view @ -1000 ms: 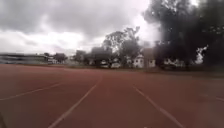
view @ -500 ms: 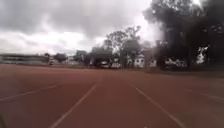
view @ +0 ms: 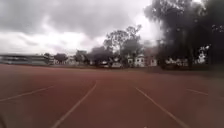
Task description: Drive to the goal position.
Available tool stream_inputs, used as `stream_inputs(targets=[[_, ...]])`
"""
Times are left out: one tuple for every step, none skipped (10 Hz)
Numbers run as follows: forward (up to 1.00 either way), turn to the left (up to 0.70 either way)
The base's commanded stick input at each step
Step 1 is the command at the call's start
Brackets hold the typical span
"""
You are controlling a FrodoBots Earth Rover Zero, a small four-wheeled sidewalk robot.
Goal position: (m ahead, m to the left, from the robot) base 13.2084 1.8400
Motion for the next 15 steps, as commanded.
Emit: stream_inputs(targets=[[0.70,0.00],[0.70,0.00],[0.70,0.00],[0.70,0.00],[0.70,0.00],[0.70,0.00],[0.70,0.00],[0.70,0.00],[0.70,0.00],[0.70,0.00],[0.70,0.00],[0.70,0.00],[0.70,0.00],[0.70,0.00],[0.70,0.00]])
